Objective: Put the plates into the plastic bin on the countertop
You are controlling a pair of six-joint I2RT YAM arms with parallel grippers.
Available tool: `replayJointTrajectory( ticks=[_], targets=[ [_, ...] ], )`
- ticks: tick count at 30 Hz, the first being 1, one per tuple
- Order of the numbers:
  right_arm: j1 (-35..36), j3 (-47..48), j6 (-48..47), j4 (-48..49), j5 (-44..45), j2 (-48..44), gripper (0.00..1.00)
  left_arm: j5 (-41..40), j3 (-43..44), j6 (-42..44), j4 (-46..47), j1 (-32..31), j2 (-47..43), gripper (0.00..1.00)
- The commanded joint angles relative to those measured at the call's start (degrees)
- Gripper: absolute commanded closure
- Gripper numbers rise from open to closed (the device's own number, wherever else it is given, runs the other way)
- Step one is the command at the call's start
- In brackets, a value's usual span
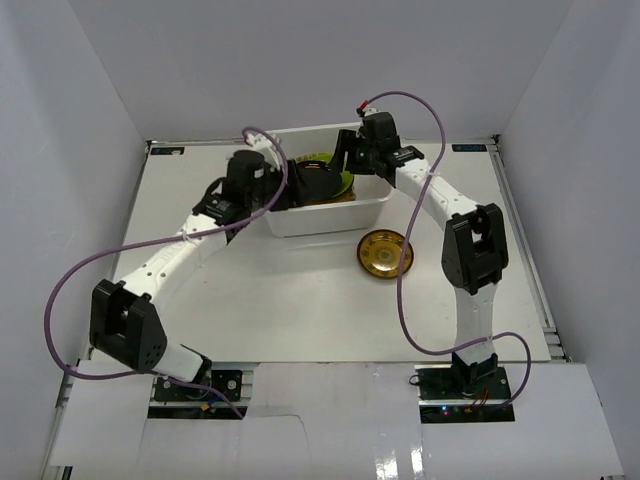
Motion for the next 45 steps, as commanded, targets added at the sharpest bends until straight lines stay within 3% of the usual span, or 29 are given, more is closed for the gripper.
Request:
replayJointTrajectory(
  ticks=[1,4,7,12,15,19,24,27,30,31,33,38,45],
  targets=[
    [-0.09,2.13,-3.00,0.81,1.82,-5.06,0.30,-1.64,-6.46,-1.57,0.20,-6.87,-5.82,0.27],
    [-1.23,-4.18,-4.32,3.25,1.92,-12.35,0.30,-3.84,-11.55,-2.45,1.78,-12.24,-8.28,0.27],
    [-4.38,-18.67,-3.71,10.08,1.31,-23.59,0.35,-5.60,-16.47,-2.02,4.15,-15.58,-12.40,0.28],
    [-14.49,-51.18,2.34,19.60,-2.02,-44.69,0.46,-5.60,-23.34,1.06,7.85,-17.00,-20.67,0.28],
    [-19.16,-63.49,4.02,21.81,-3.36,-49.81,0.42,-6.30,-26.77,2.12,8.91,-17.17,-24.19,0.25],
    [-20.92,-70.19,4.46,22.16,-6.60,-47.89,0.33,-7.09,-27.75,4.05,7.78,-17.26,-25.69,0.23],
    [-20.92,-71.71,5.86,24.80,-10.38,-41.91,0.34,-12.89,-26.61,6.86,5.14,-17.26,-27.53,0.20],
    [-20.92,-72.67,8.06,27.95,-10.91,-37.78,0.41,-17.37,-25.46,7.65,3.38,-17.26,-28.24,0.20],
    [-20.92,-72.76,10.08,30.24,-12.05,-33.65,0.58,-19.92,-24.58,8.97,2.50,-17.26,-29.20,0.19],
    [-20.92,-72.76,10.52,31.21,-11.97,-32.68,0.76,-20.54,-24.15,10.02,2.41,-17.26,-30.08,0.19],
    [-20.92,-73.11,11.23,31.22,-10.48,-33.11,0.90,-23.17,-23.35,11.08,1.89,-17.17,-30.87,0.17],
    [-20.92,-72.15,7.20,22.10,-7.40,-42.85,0.92,-29.33,-20.63,13.45,1.44,-17.17,-32.72,0.11],
    [-18.65,-65.93,1.30,5.04,-18.09,-64.72,0.92,-40.65,-22.03,13.98,4.42,-17.08,-36.49,0.02]
  ],
)
